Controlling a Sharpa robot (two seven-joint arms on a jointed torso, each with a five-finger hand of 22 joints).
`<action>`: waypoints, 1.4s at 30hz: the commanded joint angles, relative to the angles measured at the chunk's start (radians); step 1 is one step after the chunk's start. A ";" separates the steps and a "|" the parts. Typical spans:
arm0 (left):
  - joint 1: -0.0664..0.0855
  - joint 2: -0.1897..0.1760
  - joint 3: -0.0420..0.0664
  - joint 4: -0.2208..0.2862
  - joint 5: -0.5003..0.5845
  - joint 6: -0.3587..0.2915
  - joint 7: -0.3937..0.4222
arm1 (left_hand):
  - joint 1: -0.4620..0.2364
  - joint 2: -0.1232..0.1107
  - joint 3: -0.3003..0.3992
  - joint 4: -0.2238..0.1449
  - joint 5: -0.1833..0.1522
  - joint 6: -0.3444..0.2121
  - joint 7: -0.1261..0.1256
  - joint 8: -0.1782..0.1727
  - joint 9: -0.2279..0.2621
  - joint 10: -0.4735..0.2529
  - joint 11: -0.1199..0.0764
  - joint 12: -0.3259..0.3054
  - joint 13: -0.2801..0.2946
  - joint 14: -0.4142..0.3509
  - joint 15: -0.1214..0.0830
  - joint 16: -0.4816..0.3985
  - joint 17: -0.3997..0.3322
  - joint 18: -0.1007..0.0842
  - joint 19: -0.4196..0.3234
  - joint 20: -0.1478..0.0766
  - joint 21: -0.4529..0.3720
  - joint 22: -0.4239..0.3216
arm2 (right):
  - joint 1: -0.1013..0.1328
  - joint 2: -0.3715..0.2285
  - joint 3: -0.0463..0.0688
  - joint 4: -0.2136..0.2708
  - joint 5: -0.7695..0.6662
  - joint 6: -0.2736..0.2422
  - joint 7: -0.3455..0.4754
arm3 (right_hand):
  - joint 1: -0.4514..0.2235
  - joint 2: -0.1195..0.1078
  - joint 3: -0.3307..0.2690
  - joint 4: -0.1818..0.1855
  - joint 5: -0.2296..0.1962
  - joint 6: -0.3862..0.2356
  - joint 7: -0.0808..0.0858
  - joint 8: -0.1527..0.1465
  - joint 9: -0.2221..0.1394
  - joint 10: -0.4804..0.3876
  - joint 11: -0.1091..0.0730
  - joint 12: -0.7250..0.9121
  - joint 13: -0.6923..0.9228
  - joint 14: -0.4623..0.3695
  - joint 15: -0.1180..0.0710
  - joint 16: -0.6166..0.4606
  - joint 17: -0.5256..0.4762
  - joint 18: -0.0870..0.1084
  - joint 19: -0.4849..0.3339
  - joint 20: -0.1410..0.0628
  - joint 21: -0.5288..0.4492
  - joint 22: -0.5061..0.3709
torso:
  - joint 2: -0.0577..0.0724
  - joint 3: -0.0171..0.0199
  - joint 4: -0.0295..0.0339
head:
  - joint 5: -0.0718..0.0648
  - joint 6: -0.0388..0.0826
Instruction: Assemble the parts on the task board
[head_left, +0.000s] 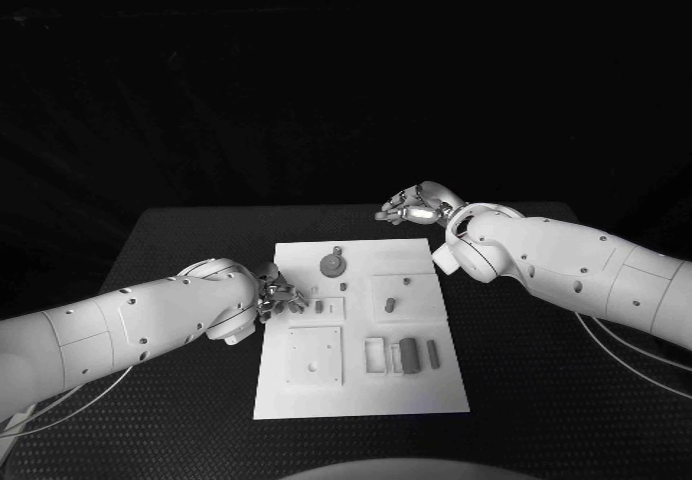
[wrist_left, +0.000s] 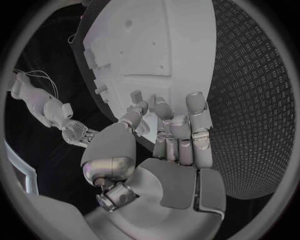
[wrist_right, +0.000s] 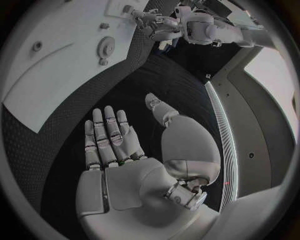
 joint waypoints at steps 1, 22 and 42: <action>0.000 0.001 0.000 0.000 0.006 0.013 0.005 | 0.002 -0.007 -0.005 0.001 -0.006 0.002 0.005 -0.004 0.001 0.001 0.002 -0.004 0.002 0.002 -0.005 -0.005 0.001 0.010 -0.001 -0.007 -0.006 0.012 | -0.001 0.000 0.000 0.001 -0.002 0.011 0.006 | 0.000 0.007 -0.004 0.000 -0.001 -0.007 0.034 0.006 -0.002 -0.009 0.000 0.006 -0.001 -0.006 0.002 -0.006 0.002 -0.007 -0.004 0.002 -0.006 0.001 | 0.000 0.0000 0.0003 | 0.000 0.000; 0.000 0.002 0.000 0.003 0.001 0.041 0.001 | 0.019 0.005 -0.002 -0.009 0.001 0.005 0.004 -0.005 0.004 0.002 0.001 -0.004 0.003 0.003 -0.005 -0.003 0.003 0.010 0.001 -0.008 -0.006 0.012 | -0.003 0.000 0.000 -0.001 -0.002 0.012 0.007 | -0.001 0.007 -0.004 0.000 -0.001 -0.007 0.034 0.006 -0.002 -0.009 0.000 0.006 -0.002 -0.006 0.002 -0.006 0.002 -0.007 -0.004 0.002 -0.007 0.002 | 0.000 -0.0003 0.0009 | -0.002 -0.003; 0.000 0.003 0.001 0.007 0.011 0.003 0.015 | -0.029 -0.032 -0.030 0.016 -0.011 0.007 0.003 -0.008 0.008 0.003 0.000 -0.003 0.006 0.004 -0.007 -0.002 0.007 0.011 0.003 -0.008 -0.009 0.012 | -0.005 0.000 0.000 -0.002 -0.002 0.012 0.007 | -0.001 0.007 -0.004 0.000 -0.001 -0.008 0.034 0.007 -0.003 -0.009 0.000 0.007 -0.004 -0.006 0.002 -0.006 0.002 -0.007 -0.004 0.002 -0.008 0.004 | 0.000 0.0002 0.0003 | -0.006 -0.003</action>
